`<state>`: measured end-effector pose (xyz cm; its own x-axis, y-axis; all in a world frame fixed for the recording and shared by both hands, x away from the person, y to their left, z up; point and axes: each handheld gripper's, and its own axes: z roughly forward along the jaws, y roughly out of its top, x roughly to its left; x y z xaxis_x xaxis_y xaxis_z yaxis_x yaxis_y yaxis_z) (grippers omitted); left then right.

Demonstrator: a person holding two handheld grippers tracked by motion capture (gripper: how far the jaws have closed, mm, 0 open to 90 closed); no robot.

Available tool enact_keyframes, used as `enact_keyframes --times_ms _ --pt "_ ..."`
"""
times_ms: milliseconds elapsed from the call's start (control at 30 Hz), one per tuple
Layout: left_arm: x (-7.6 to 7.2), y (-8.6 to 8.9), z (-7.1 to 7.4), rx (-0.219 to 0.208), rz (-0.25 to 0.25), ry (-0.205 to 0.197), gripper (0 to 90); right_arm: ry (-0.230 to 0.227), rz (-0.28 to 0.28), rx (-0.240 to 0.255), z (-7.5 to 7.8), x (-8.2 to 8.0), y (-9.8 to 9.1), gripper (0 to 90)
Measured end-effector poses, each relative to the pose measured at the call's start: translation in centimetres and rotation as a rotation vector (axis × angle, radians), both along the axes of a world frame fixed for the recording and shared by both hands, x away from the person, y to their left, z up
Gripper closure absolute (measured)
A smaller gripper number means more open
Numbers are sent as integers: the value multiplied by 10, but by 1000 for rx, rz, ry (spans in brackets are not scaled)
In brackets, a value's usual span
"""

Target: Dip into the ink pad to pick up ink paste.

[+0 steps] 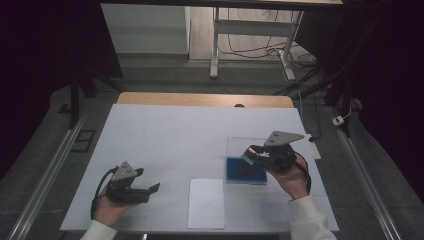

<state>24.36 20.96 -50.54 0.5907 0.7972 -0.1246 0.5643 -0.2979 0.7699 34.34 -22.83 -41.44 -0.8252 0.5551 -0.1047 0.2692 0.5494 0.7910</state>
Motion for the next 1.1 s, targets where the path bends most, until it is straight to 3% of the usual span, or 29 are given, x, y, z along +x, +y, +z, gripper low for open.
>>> enact_keyframes --times_ms 500,867,1100 --pt "-1 -2 -2 7 -9 10 180 49 -8 -86 -16 7 8 697" --pt "0 -2 -4 6 -19 19 181 90 -19 -164 -37 14 17 697" --pt "-1 -3 -4 9 -18 18 181 86 -23 -185 -43 15 18 697"
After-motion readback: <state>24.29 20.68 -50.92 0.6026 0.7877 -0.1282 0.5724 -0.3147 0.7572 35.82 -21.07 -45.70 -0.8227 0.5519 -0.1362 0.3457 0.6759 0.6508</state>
